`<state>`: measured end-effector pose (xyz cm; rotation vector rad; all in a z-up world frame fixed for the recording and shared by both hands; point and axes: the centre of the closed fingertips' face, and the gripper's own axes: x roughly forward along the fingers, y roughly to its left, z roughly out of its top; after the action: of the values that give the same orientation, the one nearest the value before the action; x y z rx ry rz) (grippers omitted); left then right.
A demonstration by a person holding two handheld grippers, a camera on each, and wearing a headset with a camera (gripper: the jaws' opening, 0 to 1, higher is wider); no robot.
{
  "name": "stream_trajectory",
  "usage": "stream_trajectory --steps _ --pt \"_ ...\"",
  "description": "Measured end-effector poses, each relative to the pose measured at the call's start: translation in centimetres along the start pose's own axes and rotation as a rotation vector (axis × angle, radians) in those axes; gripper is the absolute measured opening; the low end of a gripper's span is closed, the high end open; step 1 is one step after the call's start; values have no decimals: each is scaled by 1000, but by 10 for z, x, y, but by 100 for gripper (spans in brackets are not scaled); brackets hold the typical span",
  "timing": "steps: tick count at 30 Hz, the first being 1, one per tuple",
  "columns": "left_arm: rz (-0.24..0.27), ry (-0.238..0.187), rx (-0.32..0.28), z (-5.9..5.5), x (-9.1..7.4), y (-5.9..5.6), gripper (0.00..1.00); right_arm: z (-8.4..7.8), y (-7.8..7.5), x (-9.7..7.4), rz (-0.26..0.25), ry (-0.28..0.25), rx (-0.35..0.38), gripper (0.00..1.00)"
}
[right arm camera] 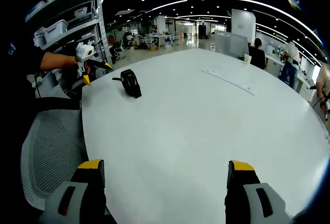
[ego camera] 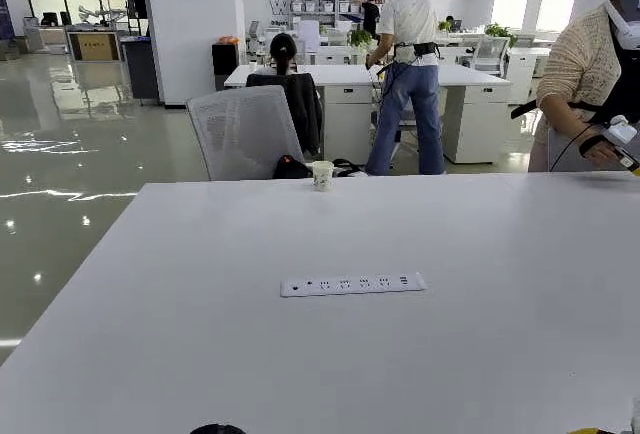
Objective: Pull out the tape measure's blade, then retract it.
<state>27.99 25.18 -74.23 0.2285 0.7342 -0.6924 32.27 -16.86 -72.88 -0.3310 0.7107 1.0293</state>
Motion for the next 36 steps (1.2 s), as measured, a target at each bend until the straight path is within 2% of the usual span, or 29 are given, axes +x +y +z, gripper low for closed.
stream_trajectory --steps 1,7,15,18,21,26,32,36 --pt "-4 2 5 2 1 -1 99 3 -2 2 -9 -7 -24 99" --pt "-21 8 46 12 9 1 99 10 -5 12 -10 2 -33 99" --pt "-51 36 109 28 22 5 99 19 -4 30 9 7 -63 99" --pt "-71 54 140 32 27 4 99 23 -2 35 26 4 -85 99" --pt "-92 91 182 33 32 4 99 25 -4 41 32 14 -102 99" --pt "-101 117 231 41 43 2 99 30 -7 48 40 30 -110 99" --pt "-121 149 267 44 54 3 99 39 -10 58 57 46 -132 99" --pt "-134 152 290 52 60 1 99 48 -7 66 72 50 -153 99"
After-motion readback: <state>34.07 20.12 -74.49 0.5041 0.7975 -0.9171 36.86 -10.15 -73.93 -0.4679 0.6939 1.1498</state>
